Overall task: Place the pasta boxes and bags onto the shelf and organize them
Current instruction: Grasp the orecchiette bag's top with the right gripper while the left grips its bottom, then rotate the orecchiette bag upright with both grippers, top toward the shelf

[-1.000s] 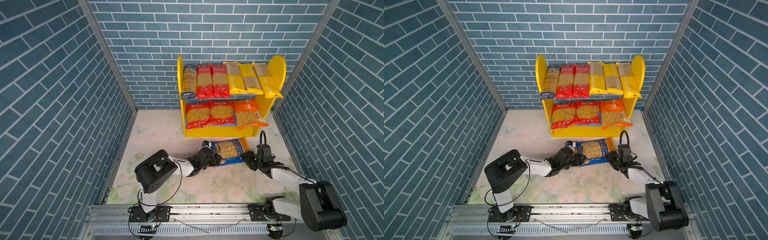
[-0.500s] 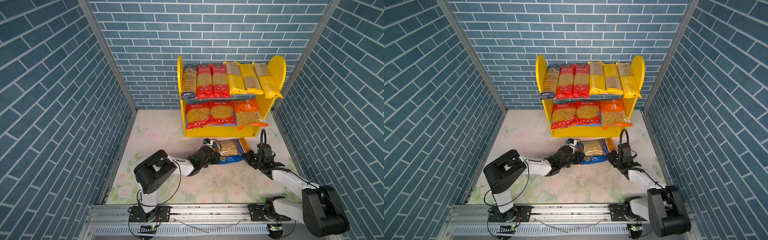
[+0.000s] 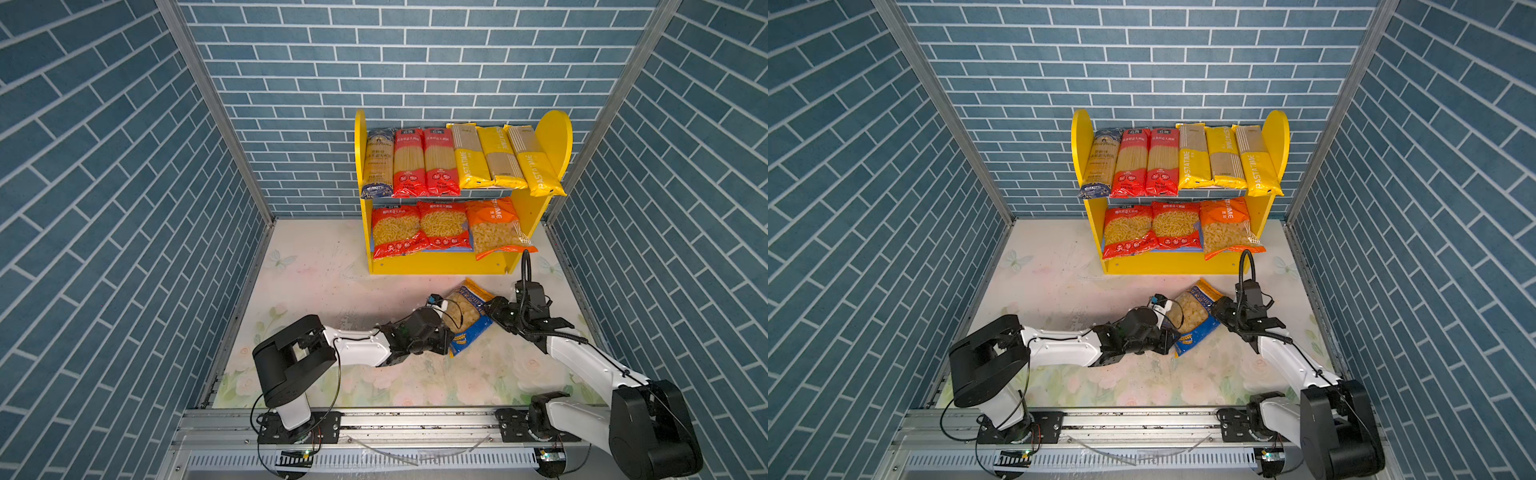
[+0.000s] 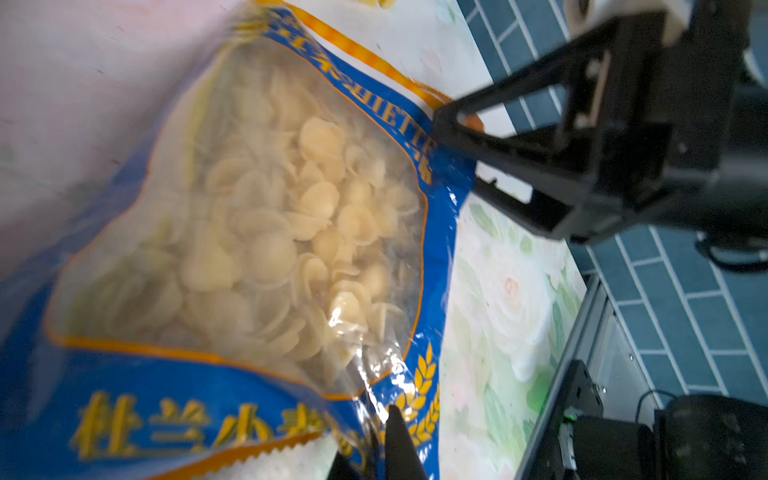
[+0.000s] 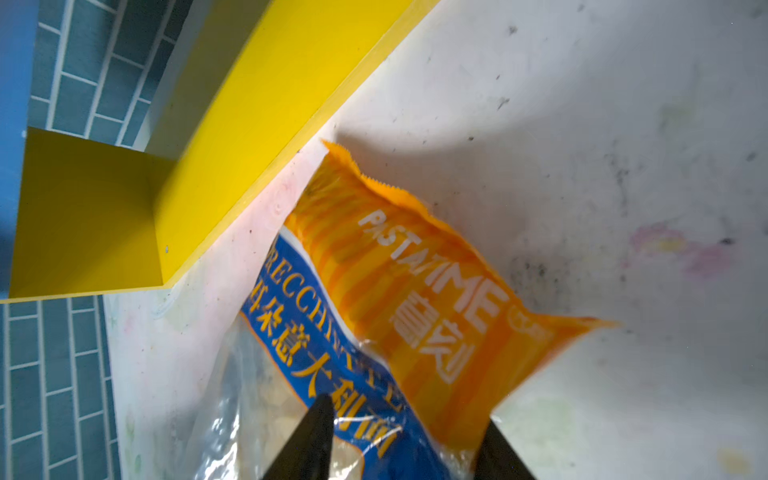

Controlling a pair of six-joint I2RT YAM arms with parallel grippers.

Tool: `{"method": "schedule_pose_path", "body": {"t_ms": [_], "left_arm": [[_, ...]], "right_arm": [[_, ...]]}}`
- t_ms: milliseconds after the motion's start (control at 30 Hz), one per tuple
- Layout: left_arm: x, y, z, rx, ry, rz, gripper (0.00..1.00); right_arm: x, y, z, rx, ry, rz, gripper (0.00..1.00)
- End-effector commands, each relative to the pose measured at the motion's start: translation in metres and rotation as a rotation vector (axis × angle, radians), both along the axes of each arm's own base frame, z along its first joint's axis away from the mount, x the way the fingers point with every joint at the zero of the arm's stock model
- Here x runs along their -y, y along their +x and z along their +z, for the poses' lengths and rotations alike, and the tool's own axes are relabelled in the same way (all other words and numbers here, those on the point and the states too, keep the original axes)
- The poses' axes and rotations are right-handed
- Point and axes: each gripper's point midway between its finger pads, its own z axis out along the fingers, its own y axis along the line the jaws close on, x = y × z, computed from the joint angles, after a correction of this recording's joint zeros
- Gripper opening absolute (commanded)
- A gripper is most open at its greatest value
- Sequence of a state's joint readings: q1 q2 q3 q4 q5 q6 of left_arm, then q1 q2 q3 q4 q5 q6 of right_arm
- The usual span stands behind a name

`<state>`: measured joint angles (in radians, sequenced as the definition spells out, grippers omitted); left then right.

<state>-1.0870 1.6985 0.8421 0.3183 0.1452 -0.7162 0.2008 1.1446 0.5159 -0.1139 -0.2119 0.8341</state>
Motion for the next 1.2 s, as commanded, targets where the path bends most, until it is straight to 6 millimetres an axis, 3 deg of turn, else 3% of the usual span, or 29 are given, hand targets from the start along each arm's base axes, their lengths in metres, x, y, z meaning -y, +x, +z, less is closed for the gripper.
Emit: {"method": "schedule_pose_path", "body": {"t_ms": [0, 133, 233, 367, 467, 633, 767, 867, 1033, 1167], "left_arm": [[0.004, -0.019, 0.024, 0.030, 0.015, -0.119, 0.30], [0.000, -0.035, 0.035, 0.014, 0.009, -0.195, 0.52], [-0.020, -0.032, 0.039, 0.040, 0.123, -0.195, 0.63], [-0.053, 0.000, 0.041, 0.093, 0.264, -0.132, 0.69], [-0.069, 0.031, 0.034, 0.081, 0.239, -0.056, 0.72], [-0.071, 0.062, 0.008, -0.018, 0.155, 0.007, 0.78], [-0.066, 0.063, -0.002, -0.074, 0.063, 0.031, 0.87], [-0.054, 0.057, -0.010, -0.149, -0.010, 0.017, 0.87], [-0.058, 0.050, -0.035, -0.213, 0.005, 0.028, 0.84], [-0.048, 0.048, -0.033, -0.251, -0.084, 0.028, 0.72]], "right_arm": [[0.020, -0.008, -0.004, -0.074, -0.005, -0.042, 0.58], [0.029, -0.015, -0.001, -0.093, -0.006, -0.048, 0.62], [0.024, -0.031, -0.009, -0.143, 0.038, -0.051, 0.64], [0.015, -0.044, -0.008, -0.129, 0.117, -0.059, 0.69], [0.018, -0.046, -0.001, -0.087, 0.105, -0.075, 0.69], [0.018, -0.037, 0.002, -0.036, 0.096, -0.071, 0.69], [0.022, -0.019, 0.003, 0.004, 0.042, -0.062, 0.68], [0.022, -0.006, -0.004, 0.001, 0.023, -0.044, 0.67], [0.018, 0.007, -0.009, 0.001, 0.027, -0.024, 0.66], [0.014, 0.011, -0.012, 0.018, 0.046, -0.008, 0.62]]}}
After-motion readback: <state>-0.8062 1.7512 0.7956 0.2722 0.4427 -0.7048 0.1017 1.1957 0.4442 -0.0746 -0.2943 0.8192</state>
